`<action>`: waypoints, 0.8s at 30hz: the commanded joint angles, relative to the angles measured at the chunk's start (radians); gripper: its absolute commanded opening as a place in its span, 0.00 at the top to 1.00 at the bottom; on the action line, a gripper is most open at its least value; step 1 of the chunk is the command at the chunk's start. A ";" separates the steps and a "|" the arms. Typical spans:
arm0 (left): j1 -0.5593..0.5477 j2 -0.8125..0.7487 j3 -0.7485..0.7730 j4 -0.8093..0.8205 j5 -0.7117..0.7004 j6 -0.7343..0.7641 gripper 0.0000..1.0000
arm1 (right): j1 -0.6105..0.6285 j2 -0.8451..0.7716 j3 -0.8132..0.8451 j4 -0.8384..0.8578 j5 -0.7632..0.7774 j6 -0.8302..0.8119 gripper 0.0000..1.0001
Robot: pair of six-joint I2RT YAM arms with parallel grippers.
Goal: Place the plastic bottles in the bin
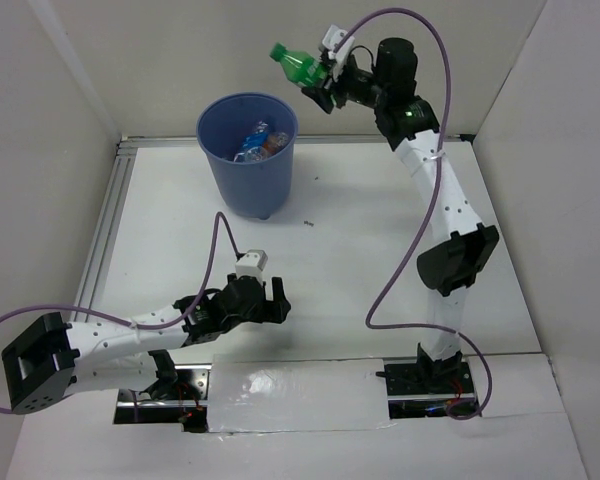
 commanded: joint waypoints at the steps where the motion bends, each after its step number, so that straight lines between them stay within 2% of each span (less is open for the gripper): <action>1: -0.005 -0.017 0.040 0.056 -0.026 0.031 0.05 | 0.043 0.089 0.091 0.045 -0.021 0.082 0.77; 5: -0.005 -0.017 0.050 0.056 -0.026 0.031 0.05 | 0.153 0.154 0.122 0.097 0.009 0.111 0.73; 8: -0.005 -0.035 0.050 0.047 -0.026 0.031 0.05 | 0.194 0.206 0.149 0.156 0.049 0.149 0.60; 14: -0.014 -0.082 0.041 0.038 -0.055 0.022 0.05 | 0.220 0.271 0.229 0.167 0.127 0.215 0.01; 19: -0.014 -0.101 0.040 0.038 -0.064 0.031 0.05 | 0.218 0.150 0.208 0.127 0.230 0.225 0.01; 22: -0.014 -0.101 0.054 0.038 -0.064 0.054 0.05 | 0.181 0.085 0.157 0.066 0.365 0.234 0.01; 24: -0.014 -0.110 0.080 0.038 -0.064 0.094 0.04 | 0.149 0.012 0.093 -0.040 0.458 0.255 0.01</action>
